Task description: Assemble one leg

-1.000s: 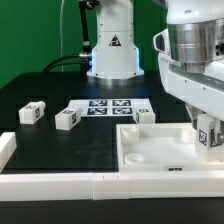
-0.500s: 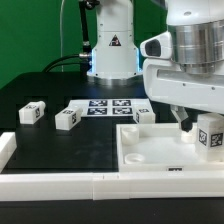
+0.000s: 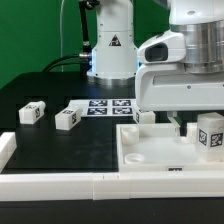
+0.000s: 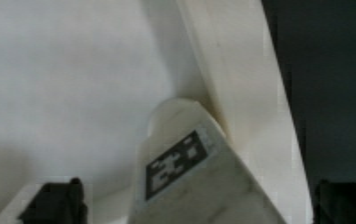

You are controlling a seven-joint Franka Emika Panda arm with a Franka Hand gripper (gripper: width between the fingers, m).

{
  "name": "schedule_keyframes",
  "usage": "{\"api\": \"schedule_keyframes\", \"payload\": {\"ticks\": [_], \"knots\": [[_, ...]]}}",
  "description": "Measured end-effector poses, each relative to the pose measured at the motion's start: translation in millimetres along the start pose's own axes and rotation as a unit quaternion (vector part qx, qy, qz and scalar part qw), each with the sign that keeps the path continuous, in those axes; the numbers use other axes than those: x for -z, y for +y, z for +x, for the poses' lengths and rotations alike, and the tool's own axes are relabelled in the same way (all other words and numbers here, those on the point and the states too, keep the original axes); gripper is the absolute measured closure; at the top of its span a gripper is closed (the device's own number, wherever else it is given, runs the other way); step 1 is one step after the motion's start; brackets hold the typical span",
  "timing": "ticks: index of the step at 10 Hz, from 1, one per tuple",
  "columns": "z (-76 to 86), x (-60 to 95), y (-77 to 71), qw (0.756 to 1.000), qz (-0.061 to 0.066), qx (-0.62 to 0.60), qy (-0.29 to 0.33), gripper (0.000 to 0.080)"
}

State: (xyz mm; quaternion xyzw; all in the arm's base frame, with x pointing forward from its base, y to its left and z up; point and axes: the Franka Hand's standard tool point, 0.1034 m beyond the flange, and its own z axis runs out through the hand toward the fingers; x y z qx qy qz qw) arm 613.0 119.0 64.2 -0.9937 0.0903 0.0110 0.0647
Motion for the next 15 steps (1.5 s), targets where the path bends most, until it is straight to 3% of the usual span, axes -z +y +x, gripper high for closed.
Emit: {"api": "schedule_keyframes", "payload": {"ticks": [3,4,5,6,7,10,12,15], "knots": [[1.3,0.0,4.4,0.991,-0.006,0.137,0.0,0.015],[1.3,0.0,4.7,0.99,-0.006,0.138,0.0,0.0288],[1.4,0.0,4.7,0.991,-0.006,0.137,0.0,0.0288],[1.4,0.0,4.7,0.991,-0.006,0.137,0.0,0.0428],[1.3,0.0,4.7,0.991,-0.006,0.132,0.0,0.0512],[1.2,-0.1,4.5,0.994,-0.005,0.11,0.0,0.0511],[1.5,-0.1,3.8,1.0,-0.002,-0.013,0.004,0.0511],[0.5,-0.9,1.4,0.979,0.006,-0.202,0.003,0.0511]]}}
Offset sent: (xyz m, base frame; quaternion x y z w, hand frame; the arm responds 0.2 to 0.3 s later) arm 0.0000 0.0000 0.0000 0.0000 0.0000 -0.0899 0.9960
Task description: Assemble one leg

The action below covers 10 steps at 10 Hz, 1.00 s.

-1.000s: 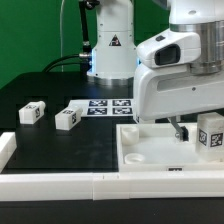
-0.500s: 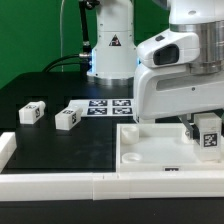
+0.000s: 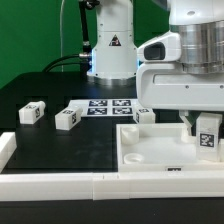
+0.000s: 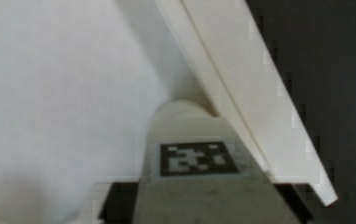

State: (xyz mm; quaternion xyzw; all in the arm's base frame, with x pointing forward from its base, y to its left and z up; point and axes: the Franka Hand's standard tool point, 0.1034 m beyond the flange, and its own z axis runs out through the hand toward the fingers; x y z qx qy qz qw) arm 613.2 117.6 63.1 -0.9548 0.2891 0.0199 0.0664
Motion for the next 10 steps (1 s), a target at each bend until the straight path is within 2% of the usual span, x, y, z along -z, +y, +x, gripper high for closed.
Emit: {"api": "schedule_keyframes", "payload": {"ticks": [3,6,7,8,9,10], "knots": [[-1.6,-2.1,-1.2,0.983,0.007,-0.185,-0.008,0.0509],[-2.9,-2.6,-3.2,0.948,0.011,-0.318,-0.013,0.0509],[-2.9,-2.6,-3.3,0.948,0.011,-0.319,-0.013,0.0509],[-2.9,-2.6,-3.3,0.957,0.011,-0.288,-0.013,0.0509],[-2.9,-2.6,-3.2,0.964,0.011,-0.264,-0.011,0.0411],[-3.3,-2.7,-3.5,0.981,0.01,-0.194,-0.01,0.0272]]}}
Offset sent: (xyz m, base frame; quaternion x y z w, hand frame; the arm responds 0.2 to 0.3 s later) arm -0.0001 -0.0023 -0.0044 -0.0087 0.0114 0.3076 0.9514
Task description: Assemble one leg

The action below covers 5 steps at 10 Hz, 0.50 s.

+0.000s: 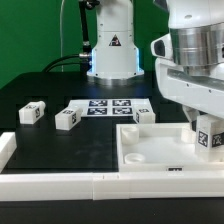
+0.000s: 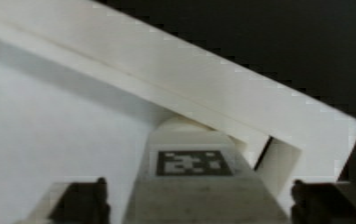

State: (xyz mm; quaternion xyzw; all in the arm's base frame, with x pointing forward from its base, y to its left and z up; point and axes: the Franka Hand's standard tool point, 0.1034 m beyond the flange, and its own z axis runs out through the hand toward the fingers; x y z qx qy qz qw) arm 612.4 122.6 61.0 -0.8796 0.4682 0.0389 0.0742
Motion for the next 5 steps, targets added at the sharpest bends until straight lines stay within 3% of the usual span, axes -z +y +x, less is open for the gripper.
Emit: {"api": "schedule_keyframes", "payload": {"ticks": [1,2,5], "knots": [[-1.0,-0.2,-0.4,0.998,0.0,0.061,0.0,0.0188],[-1.9,-0.4,-0.6,0.991,-0.004,0.137,0.004,0.0157],[-1.6,0.4,-1.5,0.95,-0.015,0.313,0.011,0.0152]]}}
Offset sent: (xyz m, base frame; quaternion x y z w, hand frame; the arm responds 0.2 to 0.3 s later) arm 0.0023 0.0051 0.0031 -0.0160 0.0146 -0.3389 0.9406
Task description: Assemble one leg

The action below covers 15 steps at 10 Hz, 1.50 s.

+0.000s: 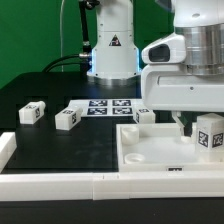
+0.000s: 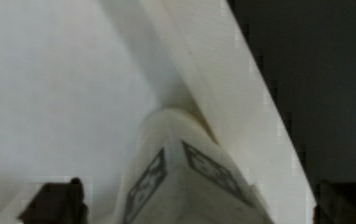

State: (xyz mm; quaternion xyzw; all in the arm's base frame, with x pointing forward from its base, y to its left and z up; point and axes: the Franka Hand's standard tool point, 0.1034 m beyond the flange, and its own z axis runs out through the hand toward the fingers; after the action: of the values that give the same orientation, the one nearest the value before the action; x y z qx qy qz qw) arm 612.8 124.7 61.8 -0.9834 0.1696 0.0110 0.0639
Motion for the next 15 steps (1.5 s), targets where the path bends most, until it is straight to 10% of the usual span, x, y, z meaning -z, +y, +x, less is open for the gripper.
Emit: {"api": "schedule_keyframes", "payload": {"ticks": [6,9,15], "knots": [[3.4,1.0,4.6,0.949,-0.017,0.314,0.001,0.0235],[3.3,0.9,4.5,0.957,-0.017,0.289,0.001,0.0509],[4.5,1.2,5.3,1.0,-0.003,0.018,0.004,0.0509]]}}
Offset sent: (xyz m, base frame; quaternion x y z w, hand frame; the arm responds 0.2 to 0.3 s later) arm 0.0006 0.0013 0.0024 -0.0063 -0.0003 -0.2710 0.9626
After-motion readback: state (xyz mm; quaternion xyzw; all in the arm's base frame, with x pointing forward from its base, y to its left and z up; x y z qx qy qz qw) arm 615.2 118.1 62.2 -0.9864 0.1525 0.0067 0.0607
